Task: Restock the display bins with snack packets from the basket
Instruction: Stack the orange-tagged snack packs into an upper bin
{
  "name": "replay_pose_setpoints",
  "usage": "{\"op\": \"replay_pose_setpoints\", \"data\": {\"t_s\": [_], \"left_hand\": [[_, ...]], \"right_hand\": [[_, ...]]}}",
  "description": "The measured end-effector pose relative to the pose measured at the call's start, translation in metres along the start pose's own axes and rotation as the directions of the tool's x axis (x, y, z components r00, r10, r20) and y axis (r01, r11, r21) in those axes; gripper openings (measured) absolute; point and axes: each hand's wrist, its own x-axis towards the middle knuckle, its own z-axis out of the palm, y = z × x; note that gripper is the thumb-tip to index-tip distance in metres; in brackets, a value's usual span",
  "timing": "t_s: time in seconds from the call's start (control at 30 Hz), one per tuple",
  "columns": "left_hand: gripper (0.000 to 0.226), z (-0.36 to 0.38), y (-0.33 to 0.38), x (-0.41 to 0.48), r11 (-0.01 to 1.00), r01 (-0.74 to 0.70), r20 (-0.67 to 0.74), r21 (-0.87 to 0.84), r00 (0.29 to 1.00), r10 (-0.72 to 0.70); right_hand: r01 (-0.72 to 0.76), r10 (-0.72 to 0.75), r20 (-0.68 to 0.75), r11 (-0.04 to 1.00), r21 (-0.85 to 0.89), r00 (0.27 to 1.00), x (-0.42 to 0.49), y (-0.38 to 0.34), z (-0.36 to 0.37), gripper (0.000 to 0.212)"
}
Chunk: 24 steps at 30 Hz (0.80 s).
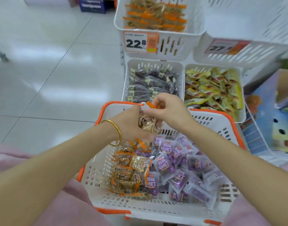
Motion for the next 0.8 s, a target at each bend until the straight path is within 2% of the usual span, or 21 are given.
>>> {"op": "replay_pose_setpoints", "data": {"t_s": [0.1,0.17,0.23,0.3,0.37,0.43,0.5,0.57,0.63,0.67,0.73,0.8], "left_hand": [[0.050,-0.006,0.013,0.005,0.987,-0.046,-0.011,-0.155,0.999,0.045],[0.046,-0.011,0.018,0.008,0.944,-0.057,0.013,-0.325,0.998,0.064],[0.043,-0.014,0.022,0.011,0.920,-0.081,0.018,-0.385,0.995,0.095],[0.049,-0.016,0.026,0.014,0.902,-0.119,0.027,-0.415,0.989,0.143],[0.068,-0.019,0.031,0.019,0.888,-0.161,0.036,-0.430,0.980,0.195],[0.076,-0.030,0.039,0.024,0.871,-0.204,-0.001,-0.446,0.974,0.227],[0.074,-0.048,0.047,0.034,0.858,-0.269,-0.066,-0.437,0.961,0.268],[0.068,-0.073,0.056,0.046,0.875,-0.340,-0.140,-0.345,0.940,0.310],[0.069,-0.098,0.063,0.062,0.881,-0.396,-0.205,-0.257,0.914,0.351],[0.070,-0.109,0.069,0.072,0.882,-0.415,-0.225,-0.224,0.903,0.367],[0.065,-0.131,0.080,0.095,0.886,-0.437,-0.286,-0.153,0.878,0.384],[0.071,-0.154,0.087,0.123,0.887,-0.448,-0.416,-0.109,0.831,0.369]], "right_hand": [[-0.098,0.100,-0.019,0.992,0.077,0.995,-0.006,-0.009,-0.031,0.026],[-0.146,0.144,0.080,0.989,0.016,0.986,-0.009,-0.011,-0.054,0.032],[-0.167,0.177,0.192,0.984,-0.069,0.965,-0.013,-0.012,-0.070,0.045],[-0.137,0.147,0.205,0.989,-0.064,0.968,-0.012,-0.014,-0.078,0.039],[-0.050,0.053,0.133,0.998,-0.023,0.990,-0.007,-0.021,-0.083,0.024],[0.015,-0.015,0.037,1.000,-0.003,0.999,0.003,-0.030,-0.089,0.023],[0.064,-0.064,-0.007,0.996,-0.060,0.998,0.018,-0.044,-0.100,0.028],[0.068,-0.060,0.081,0.993,-0.093,0.995,0.034,-0.056,-0.118,0.028],[0.037,-0.025,0.196,0.997,-0.061,0.980,0.052,-0.065,-0.138,0.040],[0.049,-0.034,0.198,0.997,-0.068,0.980,0.063,-0.070,-0.148,0.042],[0.128,-0.112,0.110,0.979,-0.158,0.988,0.089,-0.081,-0.163,0.033],[0.196,-0.213,-0.041,0.946,-0.259,0.976,0.122,-0.090,-0.177,0.024]]}}
